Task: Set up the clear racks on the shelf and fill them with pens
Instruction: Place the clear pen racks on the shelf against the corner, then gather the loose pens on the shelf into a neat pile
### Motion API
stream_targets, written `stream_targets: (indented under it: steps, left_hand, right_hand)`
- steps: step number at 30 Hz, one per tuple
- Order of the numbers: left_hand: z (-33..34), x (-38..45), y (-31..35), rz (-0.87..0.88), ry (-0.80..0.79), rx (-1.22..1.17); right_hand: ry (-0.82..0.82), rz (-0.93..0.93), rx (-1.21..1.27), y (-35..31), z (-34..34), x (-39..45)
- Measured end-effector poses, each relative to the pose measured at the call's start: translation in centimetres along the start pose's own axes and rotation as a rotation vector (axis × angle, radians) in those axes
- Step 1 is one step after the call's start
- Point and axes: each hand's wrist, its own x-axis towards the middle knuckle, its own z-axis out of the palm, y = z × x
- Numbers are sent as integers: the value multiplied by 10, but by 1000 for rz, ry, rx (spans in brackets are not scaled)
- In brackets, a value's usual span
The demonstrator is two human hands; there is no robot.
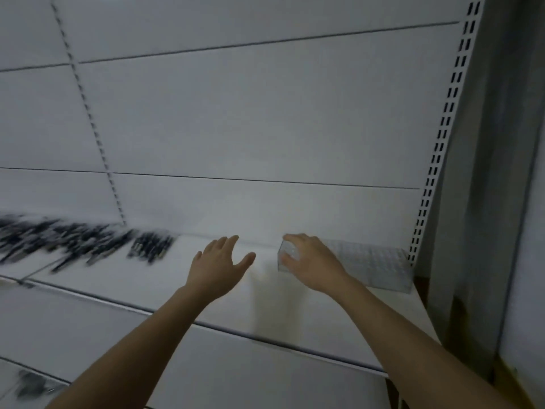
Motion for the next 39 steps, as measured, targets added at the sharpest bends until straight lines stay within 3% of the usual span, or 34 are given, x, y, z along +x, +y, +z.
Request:
stream_targets:
  steps: [9, 24, 29, 39]
  left_hand:
    - [-98, -42, -148, -170, 2, 150]
    - [-290, -157, -508, -494, 80, 152]
    - [-309, -159, -548, -495, 104, 123]
    - [-323, -75, -721, -543, 90, 212]
  right_hand:
    - [-155, -205, -93, -164, 48, 49]
    - [-359, -500, -40, -547, 269, 146]
    - [-382, -570, -75, -579, 303, 167]
    - [-413, -633, -21, -685, 424, 310]
